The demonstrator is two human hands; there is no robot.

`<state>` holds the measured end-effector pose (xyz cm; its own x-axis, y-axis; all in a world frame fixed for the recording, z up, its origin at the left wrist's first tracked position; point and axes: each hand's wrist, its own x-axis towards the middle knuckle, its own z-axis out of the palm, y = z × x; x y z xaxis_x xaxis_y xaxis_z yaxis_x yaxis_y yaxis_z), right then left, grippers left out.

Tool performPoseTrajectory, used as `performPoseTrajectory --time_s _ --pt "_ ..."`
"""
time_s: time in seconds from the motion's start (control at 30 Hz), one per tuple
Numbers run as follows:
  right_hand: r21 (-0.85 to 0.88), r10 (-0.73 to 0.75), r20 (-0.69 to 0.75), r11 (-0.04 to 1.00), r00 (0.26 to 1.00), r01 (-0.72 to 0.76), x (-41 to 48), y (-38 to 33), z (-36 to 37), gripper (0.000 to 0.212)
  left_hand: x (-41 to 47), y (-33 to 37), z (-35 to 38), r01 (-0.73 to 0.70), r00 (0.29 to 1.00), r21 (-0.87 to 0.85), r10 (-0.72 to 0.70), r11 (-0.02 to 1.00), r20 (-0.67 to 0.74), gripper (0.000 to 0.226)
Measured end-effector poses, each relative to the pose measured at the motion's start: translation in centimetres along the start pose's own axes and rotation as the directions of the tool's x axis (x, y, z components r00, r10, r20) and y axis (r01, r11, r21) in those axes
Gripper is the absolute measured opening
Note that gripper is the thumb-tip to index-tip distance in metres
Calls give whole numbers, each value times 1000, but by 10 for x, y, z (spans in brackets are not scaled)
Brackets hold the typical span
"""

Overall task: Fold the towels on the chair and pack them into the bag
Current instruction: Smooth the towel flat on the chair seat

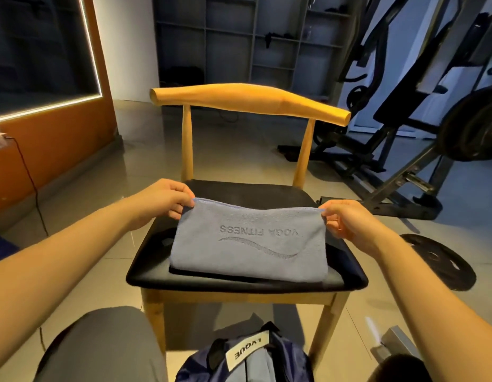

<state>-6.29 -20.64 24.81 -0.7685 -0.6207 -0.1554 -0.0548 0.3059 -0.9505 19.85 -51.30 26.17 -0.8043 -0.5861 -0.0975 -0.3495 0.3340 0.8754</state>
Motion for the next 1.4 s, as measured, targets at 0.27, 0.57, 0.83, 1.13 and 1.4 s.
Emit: performPoseTrajectory --time_s 0.27,0.57,0.83,1.13,1.4 --pt "-362 -24 -147 932 989 -31 47 26 33 19 46 -23 36 153 978 195 -120 969 -171 9" --pt "-479 -63 -105 878 993 5 61 31 29 16 65 -35 42 98 974 421 -1 902 -226 14" --pt "-593 -54 -162 803 985 -54 78 32 37 16 79 -39 42 162 972 470 -56 868 -230 14" --pt "-645 33 -60 761 998 -64 75 10 37 12 80 -25 30 223 974 413 -218 883 -61 20" --pt "-580 111 48 812 993 -63 72 -3 33 16 76 -8 25 219 963 448 -265 867 42 16"
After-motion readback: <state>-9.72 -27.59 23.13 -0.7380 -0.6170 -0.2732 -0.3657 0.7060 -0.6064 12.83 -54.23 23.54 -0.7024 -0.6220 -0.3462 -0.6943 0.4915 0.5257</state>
